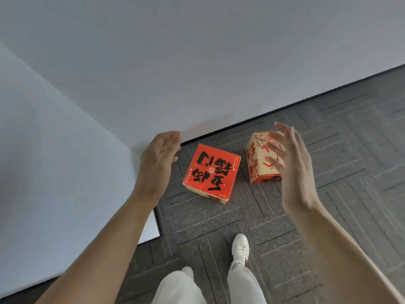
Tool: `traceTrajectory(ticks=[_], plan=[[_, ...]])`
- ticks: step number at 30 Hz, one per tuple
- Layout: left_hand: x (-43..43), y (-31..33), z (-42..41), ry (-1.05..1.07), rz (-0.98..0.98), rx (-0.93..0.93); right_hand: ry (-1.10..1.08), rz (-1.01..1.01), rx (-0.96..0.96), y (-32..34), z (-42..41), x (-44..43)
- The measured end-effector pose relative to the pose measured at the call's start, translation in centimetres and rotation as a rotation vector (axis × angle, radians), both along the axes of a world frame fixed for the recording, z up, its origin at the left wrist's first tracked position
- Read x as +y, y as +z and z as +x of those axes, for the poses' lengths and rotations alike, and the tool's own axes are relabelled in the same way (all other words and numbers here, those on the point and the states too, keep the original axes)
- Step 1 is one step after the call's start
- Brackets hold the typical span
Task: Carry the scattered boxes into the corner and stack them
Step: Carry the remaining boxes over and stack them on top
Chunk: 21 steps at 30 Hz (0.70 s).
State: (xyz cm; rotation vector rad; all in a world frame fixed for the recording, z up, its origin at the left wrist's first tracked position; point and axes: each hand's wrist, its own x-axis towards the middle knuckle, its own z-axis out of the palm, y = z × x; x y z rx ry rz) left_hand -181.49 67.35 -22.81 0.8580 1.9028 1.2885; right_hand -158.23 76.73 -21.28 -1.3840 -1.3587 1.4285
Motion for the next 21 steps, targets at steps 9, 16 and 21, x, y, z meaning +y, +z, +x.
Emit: traceTrajectory(ticks=[9, 16, 21], plan=[[9.7, -24.6, -5.6, 0.087, -0.207, -0.114, -0.004, -0.142, -0.144, -25.9, -5.1, 9.5], [12.9, -47.2, -7.4, 0.137, -0.368, -0.053, -0.017, -0.306, -0.246, -47.5, -6.5, 10.8], [12.0, -57.5, -8.1, 0.214, -0.497, -0.020, -0.054, -0.494, -0.305, -58.3, -6.0, 9.5]])
